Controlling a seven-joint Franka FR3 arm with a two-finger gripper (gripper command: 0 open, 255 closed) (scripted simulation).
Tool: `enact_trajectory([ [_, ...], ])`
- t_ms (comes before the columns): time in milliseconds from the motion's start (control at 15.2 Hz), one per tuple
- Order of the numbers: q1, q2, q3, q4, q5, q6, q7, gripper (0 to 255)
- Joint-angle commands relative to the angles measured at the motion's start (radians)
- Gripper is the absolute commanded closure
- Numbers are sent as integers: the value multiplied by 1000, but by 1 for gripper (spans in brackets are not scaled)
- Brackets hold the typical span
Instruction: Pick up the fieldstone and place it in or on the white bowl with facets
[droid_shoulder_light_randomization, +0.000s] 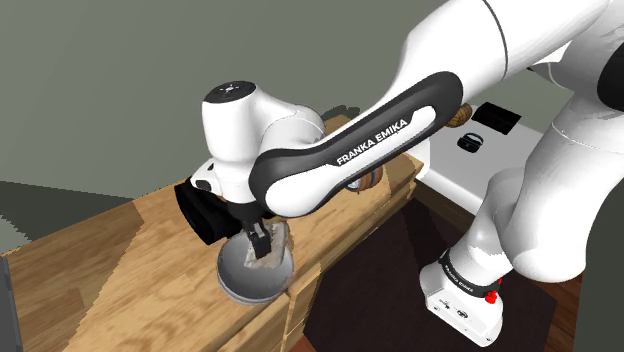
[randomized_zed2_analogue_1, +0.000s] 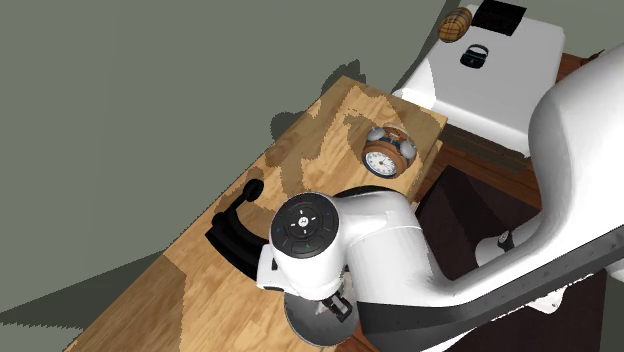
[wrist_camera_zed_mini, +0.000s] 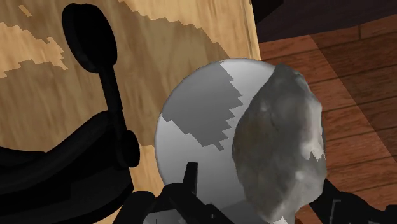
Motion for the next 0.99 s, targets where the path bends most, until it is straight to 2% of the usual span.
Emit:
enact_trajectory([
  [0, 0, 1, 0, -2, 0, -1, 0, 0],
  [198, 0, 3, 0, -4, 0, 3, 0, 0],
  [462, -6, -53, 2, 64, 20, -119, -15, 0],
  [924, -6, -53, 2, 64, 20, -119, -15, 0],
])
